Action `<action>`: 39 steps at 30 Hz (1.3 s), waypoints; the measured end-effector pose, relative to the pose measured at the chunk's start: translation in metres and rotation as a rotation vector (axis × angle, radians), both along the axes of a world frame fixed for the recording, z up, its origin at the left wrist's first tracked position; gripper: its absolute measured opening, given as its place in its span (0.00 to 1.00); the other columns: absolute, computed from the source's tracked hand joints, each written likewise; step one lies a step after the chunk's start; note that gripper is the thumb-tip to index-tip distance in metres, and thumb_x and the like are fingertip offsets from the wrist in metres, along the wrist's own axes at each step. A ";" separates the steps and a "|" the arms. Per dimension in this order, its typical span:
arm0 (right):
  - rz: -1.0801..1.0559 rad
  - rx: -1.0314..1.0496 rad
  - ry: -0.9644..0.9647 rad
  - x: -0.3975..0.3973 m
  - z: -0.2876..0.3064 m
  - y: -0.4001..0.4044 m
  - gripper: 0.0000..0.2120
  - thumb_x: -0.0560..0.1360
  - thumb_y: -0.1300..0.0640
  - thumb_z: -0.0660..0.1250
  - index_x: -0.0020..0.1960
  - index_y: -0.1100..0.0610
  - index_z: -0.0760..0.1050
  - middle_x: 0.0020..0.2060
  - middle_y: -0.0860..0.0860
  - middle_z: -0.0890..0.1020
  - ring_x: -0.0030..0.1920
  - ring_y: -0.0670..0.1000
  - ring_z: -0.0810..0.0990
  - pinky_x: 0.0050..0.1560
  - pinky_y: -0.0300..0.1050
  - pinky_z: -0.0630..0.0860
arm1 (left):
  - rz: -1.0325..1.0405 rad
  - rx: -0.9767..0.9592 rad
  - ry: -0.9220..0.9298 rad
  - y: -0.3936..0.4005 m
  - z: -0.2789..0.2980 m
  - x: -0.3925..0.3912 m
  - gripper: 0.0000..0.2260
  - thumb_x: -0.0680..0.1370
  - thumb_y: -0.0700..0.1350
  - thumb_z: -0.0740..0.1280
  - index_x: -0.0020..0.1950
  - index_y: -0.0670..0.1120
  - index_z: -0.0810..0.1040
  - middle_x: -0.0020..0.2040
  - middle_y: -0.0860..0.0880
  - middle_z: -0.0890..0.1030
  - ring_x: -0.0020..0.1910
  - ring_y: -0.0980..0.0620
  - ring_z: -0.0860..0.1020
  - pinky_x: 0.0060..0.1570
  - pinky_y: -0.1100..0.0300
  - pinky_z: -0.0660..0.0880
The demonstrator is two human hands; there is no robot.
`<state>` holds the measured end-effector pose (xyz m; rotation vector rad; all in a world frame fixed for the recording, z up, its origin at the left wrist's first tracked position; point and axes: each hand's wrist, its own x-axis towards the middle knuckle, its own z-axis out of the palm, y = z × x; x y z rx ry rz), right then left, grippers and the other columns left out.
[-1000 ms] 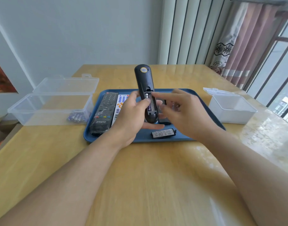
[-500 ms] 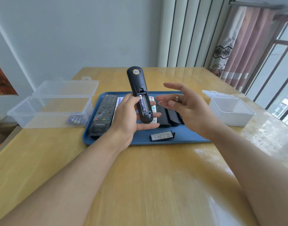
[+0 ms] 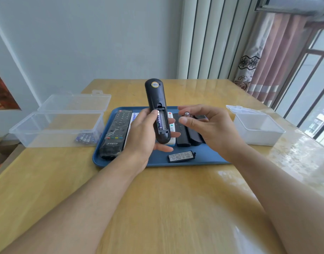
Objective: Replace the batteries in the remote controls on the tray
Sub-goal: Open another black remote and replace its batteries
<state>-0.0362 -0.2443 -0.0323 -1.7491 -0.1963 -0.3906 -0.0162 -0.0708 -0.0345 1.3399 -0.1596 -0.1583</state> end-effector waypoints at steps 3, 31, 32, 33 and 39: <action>0.009 0.043 -0.015 -0.002 0.001 0.002 0.07 0.65 0.52 0.77 0.44 0.49 0.85 0.44 0.50 0.87 0.44 0.48 0.83 0.49 0.42 0.76 | -0.006 0.007 -0.009 -0.001 0.000 -0.002 0.12 0.87 0.48 0.56 0.62 0.48 0.77 0.51 0.46 0.87 0.42 0.40 0.87 0.20 0.60 0.74; -0.067 -0.230 -0.215 -0.006 -0.012 0.007 0.05 0.72 0.61 0.77 0.46 0.58 0.82 0.40 0.50 0.87 0.38 0.50 0.87 0.44 0.54 0.83 | -0.070 -0.049 0.019 -0.005 -0.008 0.001 0.11 0.81 0.44 0.69 0.64 0.46 0.75 0.46 0.48 0.87 0.40 0.45 0.87 0.33 0.50 0.83; -0.069 -0.277 -0.226 -0.007 -0.012 0.006 0.05 0.73 0.60 0.77 0.47 0.57 0.82 0.40 0.49 0.87 0.38 0.50 0.86 0.45 0.54 0.83 | -0.056 -0.055 0.018 -0.005 -0.009 0.002 0.11 0.81 0.43 0.69 0.63 0.46 0.75 0.43 0.50 0.87 0.39 0.48 0.86 0.32 0.51 0.83; -0.072 -0.326 -0.243 -0.007 -0.012 0.005 0.05 0.73 0.59 0.77 0.47 0.56 0.82 0.39 0.48 0.86 0.39 0.50 0.86 0.45 0.53 0.82 | -0.044 -0.057 0.012 -0.004 -0.009 0.002 0.11 0.81 0.43 0.69 0.63 0.45 0.75 0.41 0.52 0.87 0.38 0.50 0.86 0.32 0.51 0.82; -0.177 -0.513 -0.405 -0.005 -0.014 0.005 0.07 0.72 0.55 0.78 0.48 0.55 0.85 0.38 0.47 0.85 0.38 0.48 0.82 0.41 0.51 0.80 | -0.022 -0.068 -0.034 -0.004 -0.008 0.003 0.12 0.82 0.43 0.68 0.65 0.45 0.75 0.46 0.52 0.87 0.49 0.48 0.85 0.34 0.52 0.82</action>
